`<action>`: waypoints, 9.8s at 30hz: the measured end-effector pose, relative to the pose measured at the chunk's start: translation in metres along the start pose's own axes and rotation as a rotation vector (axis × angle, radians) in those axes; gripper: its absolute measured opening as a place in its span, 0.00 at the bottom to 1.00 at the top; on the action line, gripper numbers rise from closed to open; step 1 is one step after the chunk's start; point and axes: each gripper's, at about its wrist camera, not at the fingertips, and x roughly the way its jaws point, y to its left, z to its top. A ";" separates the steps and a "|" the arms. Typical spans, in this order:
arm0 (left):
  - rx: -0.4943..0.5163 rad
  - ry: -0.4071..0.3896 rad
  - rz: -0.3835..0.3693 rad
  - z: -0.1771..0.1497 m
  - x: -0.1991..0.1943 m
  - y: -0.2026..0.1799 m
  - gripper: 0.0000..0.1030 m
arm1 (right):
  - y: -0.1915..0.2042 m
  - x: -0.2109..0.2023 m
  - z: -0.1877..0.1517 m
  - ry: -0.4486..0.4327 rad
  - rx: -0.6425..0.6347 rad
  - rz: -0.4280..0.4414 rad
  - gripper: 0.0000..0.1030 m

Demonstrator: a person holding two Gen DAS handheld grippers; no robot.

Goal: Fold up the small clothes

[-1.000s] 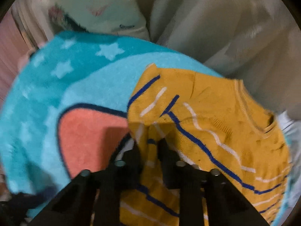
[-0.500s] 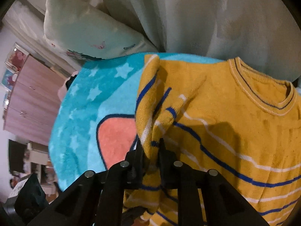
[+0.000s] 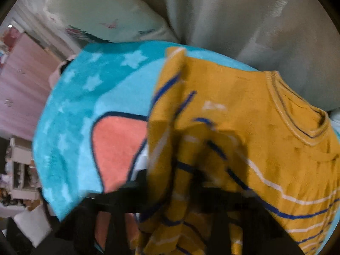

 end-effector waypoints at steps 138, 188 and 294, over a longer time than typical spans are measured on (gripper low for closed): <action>0.195 0.078 0.226 -0.062 0.017 -0.123 0.64 | -0.254 -0.172 -0.302 -0.368 0.559 -0.076 0.63; 0.202 0.143 -0.021 0.062 0.044 -0.059 0.33 | -0.203 -0.131 -0.131 -0.378 0.437 0.174 0.24; 0.289 -0.271 0.537 -0.133 -0.095 -0.098 1.00 | -0.091 -0.152 -0.327 -0.288 0.168 -0.208 0.60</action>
